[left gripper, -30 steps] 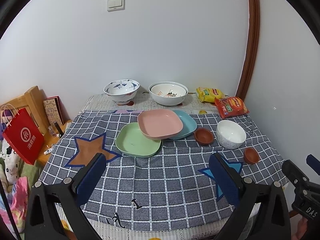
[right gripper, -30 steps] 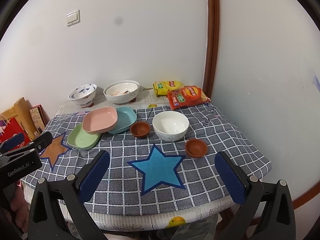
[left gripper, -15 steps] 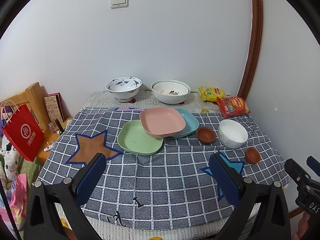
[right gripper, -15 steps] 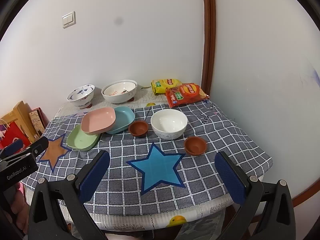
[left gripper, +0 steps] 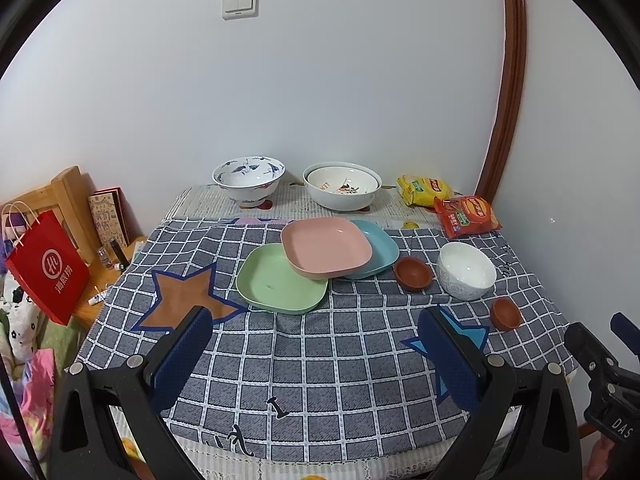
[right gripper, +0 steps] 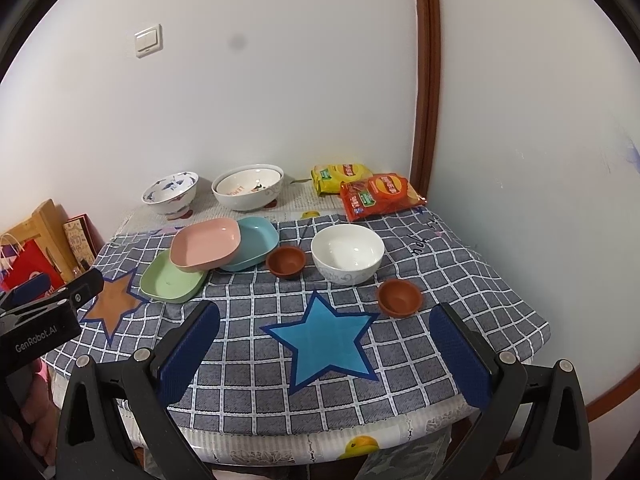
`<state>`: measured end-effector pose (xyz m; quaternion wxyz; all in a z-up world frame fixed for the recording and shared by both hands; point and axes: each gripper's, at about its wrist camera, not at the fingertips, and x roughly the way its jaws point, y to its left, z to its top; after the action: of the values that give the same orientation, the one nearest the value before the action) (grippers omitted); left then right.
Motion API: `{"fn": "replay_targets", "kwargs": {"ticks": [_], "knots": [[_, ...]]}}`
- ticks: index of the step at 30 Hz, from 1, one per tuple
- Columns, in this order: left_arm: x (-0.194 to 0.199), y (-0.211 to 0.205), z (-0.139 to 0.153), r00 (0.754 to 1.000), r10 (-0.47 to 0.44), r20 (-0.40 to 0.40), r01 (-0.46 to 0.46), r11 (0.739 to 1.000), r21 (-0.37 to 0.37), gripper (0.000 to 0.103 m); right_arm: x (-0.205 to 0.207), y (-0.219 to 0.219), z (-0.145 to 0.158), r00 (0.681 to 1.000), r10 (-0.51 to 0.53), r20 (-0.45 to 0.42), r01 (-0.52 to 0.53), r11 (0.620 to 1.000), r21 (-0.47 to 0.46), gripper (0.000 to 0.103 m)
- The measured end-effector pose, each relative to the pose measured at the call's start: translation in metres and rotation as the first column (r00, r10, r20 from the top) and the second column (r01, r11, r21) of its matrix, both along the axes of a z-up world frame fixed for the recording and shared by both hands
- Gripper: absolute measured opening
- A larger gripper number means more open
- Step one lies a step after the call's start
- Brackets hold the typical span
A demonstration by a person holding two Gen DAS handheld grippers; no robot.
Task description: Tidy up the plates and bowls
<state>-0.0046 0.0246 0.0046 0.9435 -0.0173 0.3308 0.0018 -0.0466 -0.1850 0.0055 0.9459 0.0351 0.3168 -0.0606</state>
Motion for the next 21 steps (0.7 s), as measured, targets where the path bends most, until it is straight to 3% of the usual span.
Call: {"fn": "replay_targets", "kwargs": {"ticks": [21], "knots": [[0.012, -0.002, -0.001, 1.0, -0.008, -0.006, 0.008, 1.0, -0.003, 0.103, 0.011, 0.002, -0.008, 0.999, 0.026, -0.023, -0.026, 0.999, 0.03, 0.103]]}}
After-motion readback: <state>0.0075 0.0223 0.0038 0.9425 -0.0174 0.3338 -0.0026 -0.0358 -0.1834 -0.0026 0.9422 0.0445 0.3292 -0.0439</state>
